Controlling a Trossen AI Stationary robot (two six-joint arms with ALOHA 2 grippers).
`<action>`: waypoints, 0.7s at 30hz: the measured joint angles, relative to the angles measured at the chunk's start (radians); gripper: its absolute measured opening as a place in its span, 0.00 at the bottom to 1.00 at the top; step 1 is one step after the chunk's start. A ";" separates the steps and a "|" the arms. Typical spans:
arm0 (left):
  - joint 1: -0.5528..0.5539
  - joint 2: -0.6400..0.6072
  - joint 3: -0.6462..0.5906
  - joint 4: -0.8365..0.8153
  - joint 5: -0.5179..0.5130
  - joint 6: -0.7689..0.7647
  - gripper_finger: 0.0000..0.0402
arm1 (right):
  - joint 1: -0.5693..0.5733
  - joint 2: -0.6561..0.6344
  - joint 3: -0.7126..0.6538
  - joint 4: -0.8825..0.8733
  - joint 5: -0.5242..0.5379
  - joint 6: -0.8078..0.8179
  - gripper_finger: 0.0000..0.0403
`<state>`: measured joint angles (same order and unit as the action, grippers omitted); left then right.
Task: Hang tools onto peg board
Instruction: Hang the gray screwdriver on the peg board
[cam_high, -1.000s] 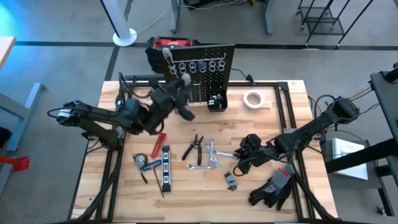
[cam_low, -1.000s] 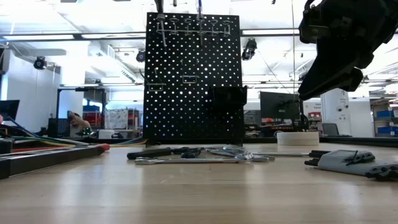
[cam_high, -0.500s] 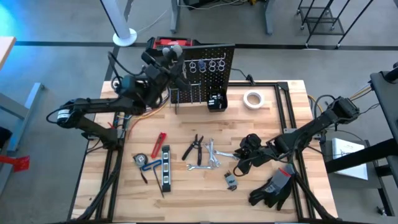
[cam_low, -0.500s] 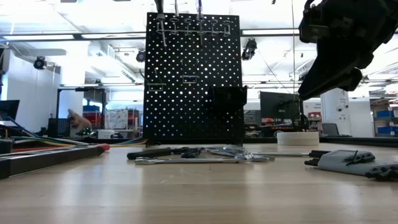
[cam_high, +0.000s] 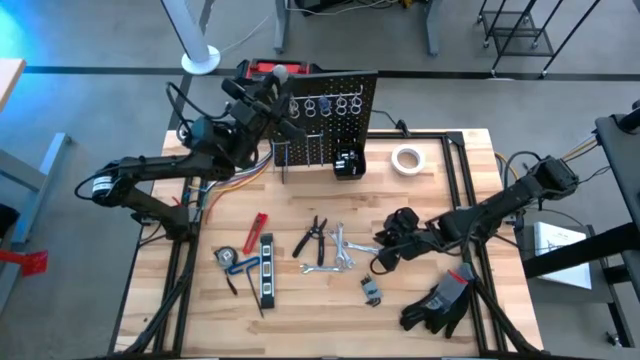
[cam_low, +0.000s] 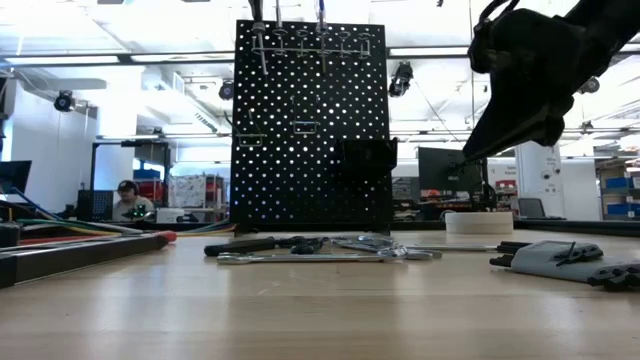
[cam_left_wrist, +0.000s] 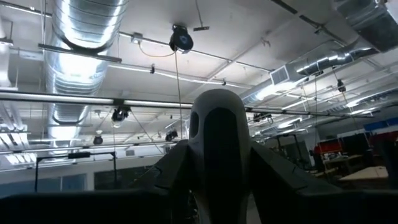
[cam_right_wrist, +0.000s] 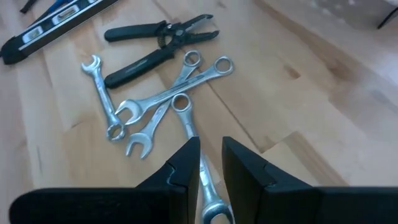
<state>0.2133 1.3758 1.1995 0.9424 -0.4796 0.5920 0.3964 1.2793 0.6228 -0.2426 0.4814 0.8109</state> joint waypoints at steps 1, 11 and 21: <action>0.003 0.000 0.000 0.000 0.000 0.001 0.30 | -0.005 0.000 0.000 0.001 0.000 -0.004 0.16; 0.023 0.000 0.000 0.046 0.031 0.001 0.30 | -0.031 0.000 0.000 0.021 -0.001 -0.020 0.12; 0.033 0.032 0.001 0.049 0.045 0.004 0.30 | -0.041 0.000 0.000 0.051 -0.002 -0.038 0.12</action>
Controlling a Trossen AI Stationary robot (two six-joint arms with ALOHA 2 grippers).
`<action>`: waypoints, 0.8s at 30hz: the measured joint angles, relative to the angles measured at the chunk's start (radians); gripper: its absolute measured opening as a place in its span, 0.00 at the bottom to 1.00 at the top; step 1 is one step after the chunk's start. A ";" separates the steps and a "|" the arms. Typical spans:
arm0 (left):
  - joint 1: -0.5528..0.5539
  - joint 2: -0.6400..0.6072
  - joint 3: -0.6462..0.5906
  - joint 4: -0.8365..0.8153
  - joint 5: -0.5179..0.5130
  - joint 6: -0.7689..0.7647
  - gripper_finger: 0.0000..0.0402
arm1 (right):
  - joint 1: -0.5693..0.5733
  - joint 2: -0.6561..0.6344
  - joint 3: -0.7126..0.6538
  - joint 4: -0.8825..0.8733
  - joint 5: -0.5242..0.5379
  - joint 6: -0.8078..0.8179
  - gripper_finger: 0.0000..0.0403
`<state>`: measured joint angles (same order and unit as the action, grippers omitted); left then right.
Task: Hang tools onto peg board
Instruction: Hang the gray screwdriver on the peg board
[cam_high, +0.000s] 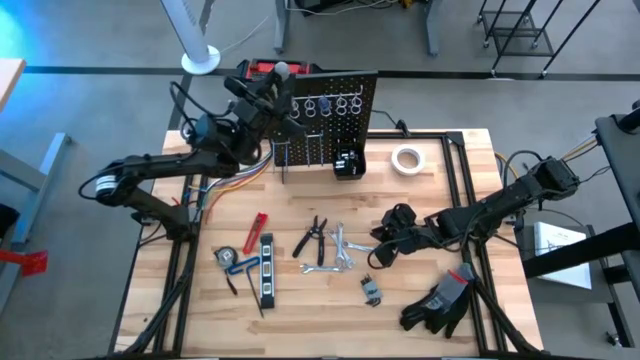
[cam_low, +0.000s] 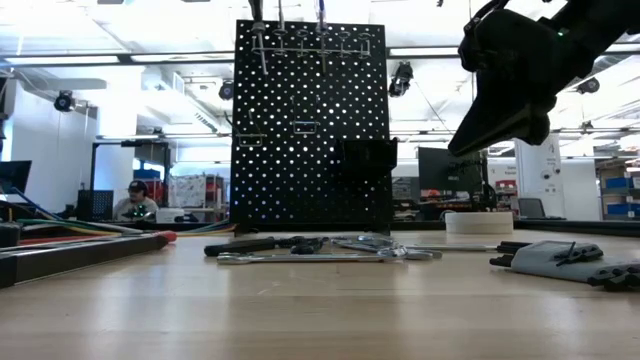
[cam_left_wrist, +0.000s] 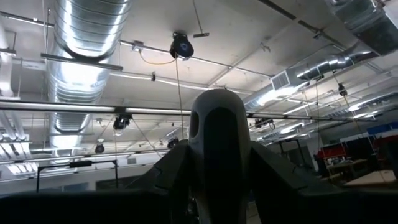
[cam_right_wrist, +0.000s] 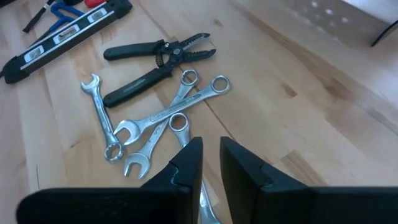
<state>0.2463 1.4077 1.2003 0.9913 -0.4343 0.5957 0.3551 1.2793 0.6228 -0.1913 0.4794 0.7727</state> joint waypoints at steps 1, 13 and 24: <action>0.001 0.006 0.000 0.001 0.000 0.001 0.30 | 0.000 0.000 0.000 0.000 0.000 0.000 0.11; 0.007 0.059 0.000 -0.002 -0.196 -0.003 0.30 | 0.000 0.000 0.000 0.003 -0.008 -0.013 0.11; 0.006 0.086 0.000 -0.007 -0.311 -0.054 0.36 | 0.000 0.000 0.000 0.010 -0.008 -0.026 0.10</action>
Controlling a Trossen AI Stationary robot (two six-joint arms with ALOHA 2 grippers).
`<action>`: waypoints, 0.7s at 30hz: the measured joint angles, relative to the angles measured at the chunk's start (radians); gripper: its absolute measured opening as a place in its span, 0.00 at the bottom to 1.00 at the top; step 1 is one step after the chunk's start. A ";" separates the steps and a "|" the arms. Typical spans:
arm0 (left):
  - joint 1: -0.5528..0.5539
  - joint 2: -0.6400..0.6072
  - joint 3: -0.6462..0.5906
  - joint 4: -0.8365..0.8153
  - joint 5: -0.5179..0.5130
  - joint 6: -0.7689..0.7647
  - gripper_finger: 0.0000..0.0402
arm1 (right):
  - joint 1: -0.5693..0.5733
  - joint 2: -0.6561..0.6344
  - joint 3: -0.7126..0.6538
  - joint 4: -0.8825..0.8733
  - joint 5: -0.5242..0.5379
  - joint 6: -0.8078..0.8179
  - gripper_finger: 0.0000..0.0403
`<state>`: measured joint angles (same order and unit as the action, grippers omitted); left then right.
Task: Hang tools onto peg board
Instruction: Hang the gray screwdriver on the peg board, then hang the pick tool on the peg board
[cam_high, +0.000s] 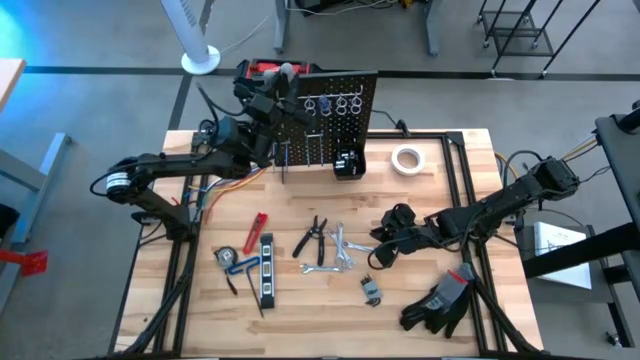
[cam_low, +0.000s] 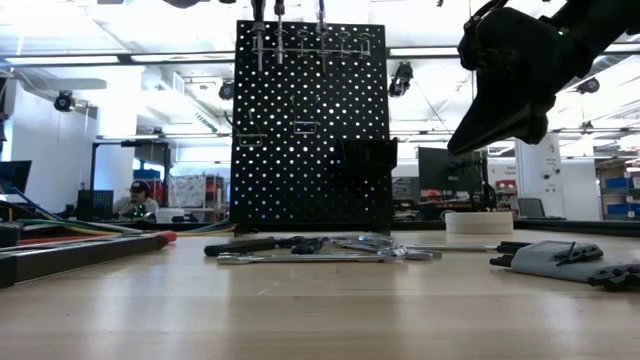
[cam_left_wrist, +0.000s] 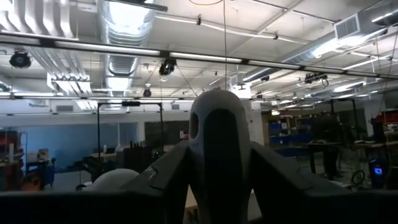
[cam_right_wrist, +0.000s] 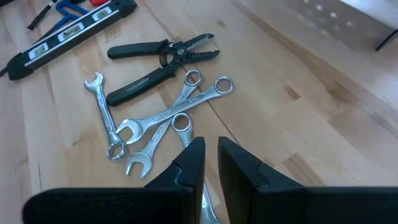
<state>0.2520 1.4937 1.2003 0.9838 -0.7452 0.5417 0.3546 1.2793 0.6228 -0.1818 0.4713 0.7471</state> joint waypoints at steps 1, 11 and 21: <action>-0.001 0.000 0.000 -0.001 -0.001 -0.002 0.37 | 0.000 0.000 0.000 0.000 0.000 0.000 0.10; -0.018 -0.001 0.000 -0.005 -0.005 -0.001 0.38 | 0.000 0.000 0.000 0.003 0.000 0.000 0.08; -0.077 -0.002 0.091 -0.039 -0.006 0.123 0.38 | 0.000 0.000 0.000 0.006 0.000 0.001 0.07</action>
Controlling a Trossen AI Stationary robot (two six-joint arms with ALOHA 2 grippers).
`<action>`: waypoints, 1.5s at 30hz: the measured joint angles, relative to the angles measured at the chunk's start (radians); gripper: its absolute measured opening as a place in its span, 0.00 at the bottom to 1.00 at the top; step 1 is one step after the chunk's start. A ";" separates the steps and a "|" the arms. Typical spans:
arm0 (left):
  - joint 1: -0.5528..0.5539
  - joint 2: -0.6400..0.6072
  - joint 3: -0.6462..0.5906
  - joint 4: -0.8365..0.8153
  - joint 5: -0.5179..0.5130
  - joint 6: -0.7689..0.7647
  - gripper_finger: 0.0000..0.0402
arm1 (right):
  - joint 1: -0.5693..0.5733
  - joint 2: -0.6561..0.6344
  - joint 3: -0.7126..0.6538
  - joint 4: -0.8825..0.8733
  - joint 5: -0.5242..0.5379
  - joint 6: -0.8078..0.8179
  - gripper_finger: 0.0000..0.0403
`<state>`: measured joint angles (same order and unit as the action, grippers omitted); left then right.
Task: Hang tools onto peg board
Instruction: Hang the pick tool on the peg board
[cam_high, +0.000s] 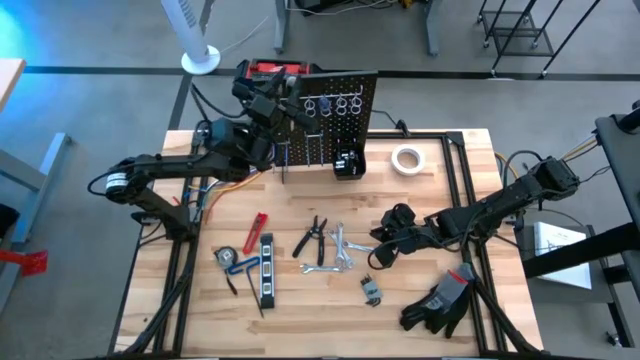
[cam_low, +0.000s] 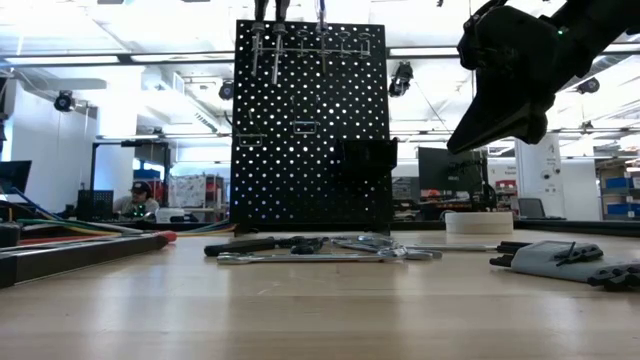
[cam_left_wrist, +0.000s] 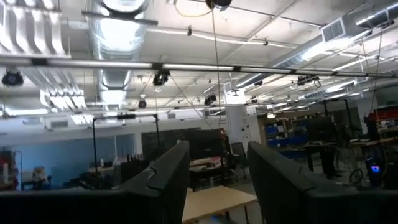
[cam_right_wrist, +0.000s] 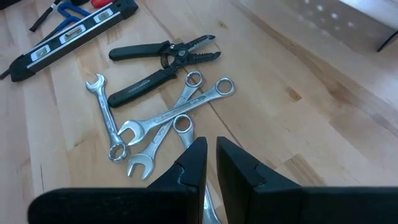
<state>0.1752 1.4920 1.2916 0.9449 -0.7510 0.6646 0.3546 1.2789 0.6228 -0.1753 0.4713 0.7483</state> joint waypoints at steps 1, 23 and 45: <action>-0.010 0.000 0.019 -0.005 -0.001 0.042 0.38 | 0.000 0.000 0.000 0.000 0.000 0.001 0.07; -0.431 -0.234 0.143 -0.554 -0.657 0.176 0.38 | 0.042 0.000 0.000 0.042 -0.027 0.044 0.14; -0.935 -0.432 -0.654 -0.890 -0.126 -0.791 0.29 | 0.042 0.000 0.000 0.237 -0.028 -0.060 0.20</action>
<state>-0.7593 1.0603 0.6375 0.0550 -0.8775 -0.1268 0.3966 1.2789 0.6228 0.0621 0.4438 0.6880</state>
